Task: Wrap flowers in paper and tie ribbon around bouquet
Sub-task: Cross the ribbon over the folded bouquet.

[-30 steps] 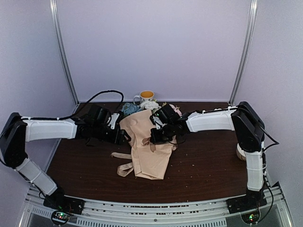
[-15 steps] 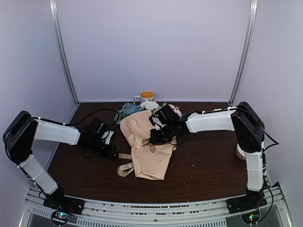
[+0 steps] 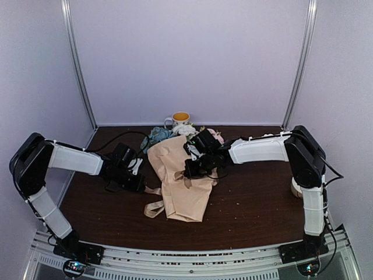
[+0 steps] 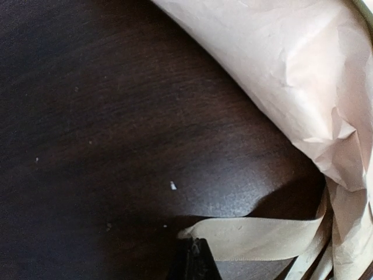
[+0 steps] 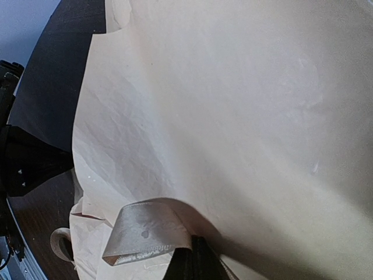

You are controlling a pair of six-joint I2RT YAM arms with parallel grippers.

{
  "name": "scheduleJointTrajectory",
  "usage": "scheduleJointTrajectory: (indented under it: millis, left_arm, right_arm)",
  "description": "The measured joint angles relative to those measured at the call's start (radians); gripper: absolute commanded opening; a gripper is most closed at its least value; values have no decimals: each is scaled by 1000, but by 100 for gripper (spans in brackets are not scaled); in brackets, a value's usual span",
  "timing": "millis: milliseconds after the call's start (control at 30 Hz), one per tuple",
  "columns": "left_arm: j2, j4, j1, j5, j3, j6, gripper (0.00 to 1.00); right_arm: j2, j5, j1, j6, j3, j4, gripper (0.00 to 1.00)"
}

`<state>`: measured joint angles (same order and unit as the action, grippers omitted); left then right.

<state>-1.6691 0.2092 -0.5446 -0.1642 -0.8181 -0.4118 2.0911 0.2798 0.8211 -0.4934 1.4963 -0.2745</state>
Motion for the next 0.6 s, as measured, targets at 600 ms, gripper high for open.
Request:
scheduleJointTrajectory:
  millis: [600]
  left_arm:
    - [87,167,307,334,-705,297,0]
  right_arm:
    - [-1,-15,0,1,-5,-4,0]
